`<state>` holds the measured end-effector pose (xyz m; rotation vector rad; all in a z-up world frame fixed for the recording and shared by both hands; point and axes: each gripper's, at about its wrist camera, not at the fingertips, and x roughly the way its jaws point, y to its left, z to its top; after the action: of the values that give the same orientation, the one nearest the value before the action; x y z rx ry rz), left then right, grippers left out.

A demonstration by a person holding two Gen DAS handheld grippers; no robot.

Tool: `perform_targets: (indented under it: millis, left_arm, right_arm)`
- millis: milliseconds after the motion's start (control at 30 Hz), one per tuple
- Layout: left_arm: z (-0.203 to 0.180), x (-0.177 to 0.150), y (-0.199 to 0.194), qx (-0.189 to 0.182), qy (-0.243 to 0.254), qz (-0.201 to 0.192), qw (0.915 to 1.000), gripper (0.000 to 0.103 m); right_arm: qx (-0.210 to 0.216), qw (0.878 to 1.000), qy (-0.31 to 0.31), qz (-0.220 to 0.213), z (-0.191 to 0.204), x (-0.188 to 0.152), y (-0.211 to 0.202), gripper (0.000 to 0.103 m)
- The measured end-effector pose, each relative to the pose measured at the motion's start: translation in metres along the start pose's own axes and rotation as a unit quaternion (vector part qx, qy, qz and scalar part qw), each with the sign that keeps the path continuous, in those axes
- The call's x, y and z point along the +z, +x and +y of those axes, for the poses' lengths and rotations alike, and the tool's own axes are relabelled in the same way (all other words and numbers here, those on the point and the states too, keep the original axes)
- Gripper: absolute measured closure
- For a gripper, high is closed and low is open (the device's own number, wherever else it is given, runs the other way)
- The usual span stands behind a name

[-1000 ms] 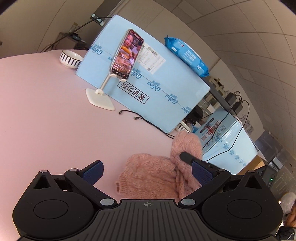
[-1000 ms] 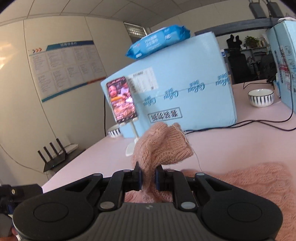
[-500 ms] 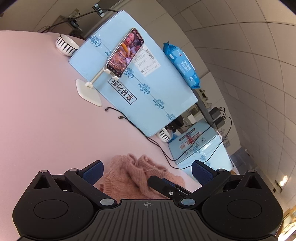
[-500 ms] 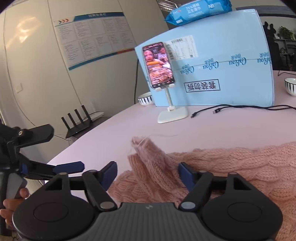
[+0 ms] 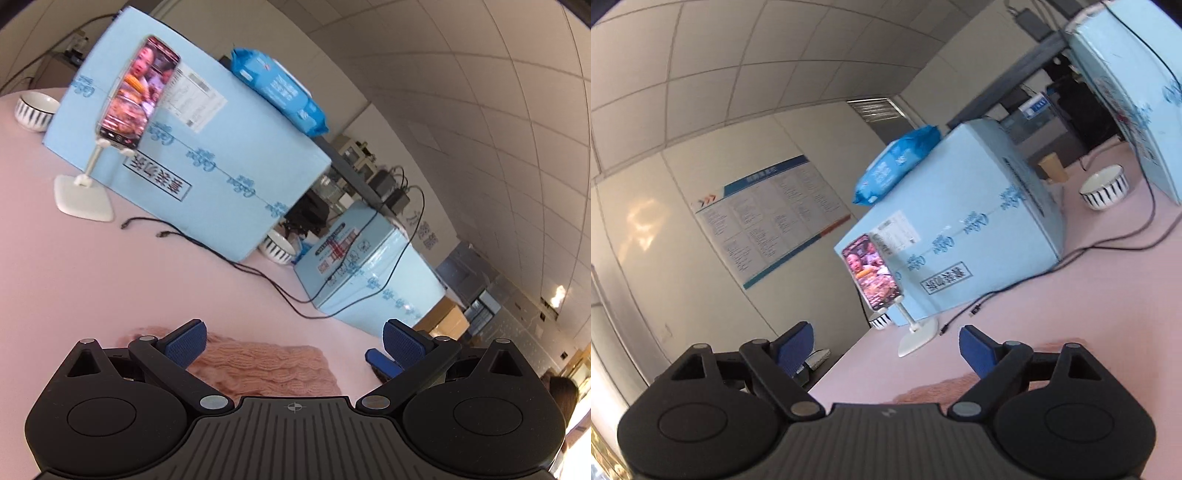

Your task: Fold clothes

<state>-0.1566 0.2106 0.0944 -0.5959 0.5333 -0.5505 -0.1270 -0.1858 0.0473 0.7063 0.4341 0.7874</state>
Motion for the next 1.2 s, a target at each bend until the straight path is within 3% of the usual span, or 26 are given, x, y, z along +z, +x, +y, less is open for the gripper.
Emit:
perform_targets:
  millis: [100, 133, 167, 200, 300, 367, 467, 633, 700, 733, 867, 967, 1067, 1200]
  left_arm:
    - [0.017, -0.011, 0.048, 0.04, -0.028, 0.045, 0.9978, 0.0]
    - [0.025, -0.015, 0.055, 0.049, -0.038, 0.052, 0.9967, 0.0]
    - [0.031, -0.018, 0.056, 0.051, -0.043, 0.05, 0.9965, 0.001]
    - [0.037, -0.022, 0.057, 0.052, -0.049, 0.048, 0.9963, 0.0]
    - [0.037, -0.021, 0.042, 0.048, -0.069, 0.043, 0.9955, 0.0]
    - [0.029, -0.016, 0.031, 0.037, -0.074, 0.034, 0.996, 0.0]
    - [0.0, -0.012, 0.029, 0.016, -0.039, 0.034, 0.9986, 0.0]
    - [-0.041, -0.023, 0.061, -0.009, 0.027, 0.071, 0.9971, 0.0]
    - [-0.033, -0.028, 0.079, 0.023, 0.036, 0.077, 0.9961, 0.0]
    - [-0.027, -0.03, 0.086, 0.04, 0.034, 0.08, 0.9954, 0.0]
    - [0.005, -0.037, 0.092, 0.037, -0.027, 0.076, 0.996, 0.0]
    - [0.001, -0.036, 0.089, 0.034, -0.034, 0.081, 0.9955, 0.0]
    - [-0.01, -0.035, 0.094, 0.031, -0.035, 0.092, 0.9947, 0.0]
    - [-0.026, -0.04, 0.117, -0.022, -0.048, 0.121, 0.9912, 0.0]
  right_arm:
    - [-0.05, 0.99, 0.108, 0.08, -0.054, -0.013, 0.026, 0.016]
    - [-0.054, 0.987, 0.126, 0.083, -0.065, -0.017, 0.028, 0.019]
    - [-0.055, 0.985, 0.141, 0.083, -0.075, -0.021, 0.031, 0.025]
    - [-0.046, 0.985, 0.149, 0.077, -0.076, -0.018, 0.027, 0.025]
    - [-0.011, 0.988, 0.149, 0.04, -0.076, -0.006, 0.012, 0.016]
    - [-0.024, 0.993, 0.116, 0.017, -0.072, 0.004, -0.005, 0.014]
    - [-0.09, 0.991, 0.09, 0.03, -0.074, 0.01, -0.022, 0.012]
    - [-0.095, 0.975, 0.175, 0.095, -0.11, -0.005, -0.007, 0.019]
    - [-0.098, 0.978, 0.146, 0.116, -0.099, -0.005, -0.005, 0.018]
    - [-0.093, 0.977, 0.142, 0.125, -0.1, -0.006, 0.003, 0.02]
    - [-0.107, 0.971, 0.162, 0.139, -0.111, -0.01, 0.025, 0.079]
    - [-0.09, 0.965, 0.214, 0.121, -0.125, -0.011, 0.02, 0.085]
    - [-0.077, 0.967, 0.222, 0.095, -0.124, -0.003, 0.005, 0.087]
    - [-0.085, 0.977, 0.188, 0.049, -0.109, 0.022, -0.038, 0.087]
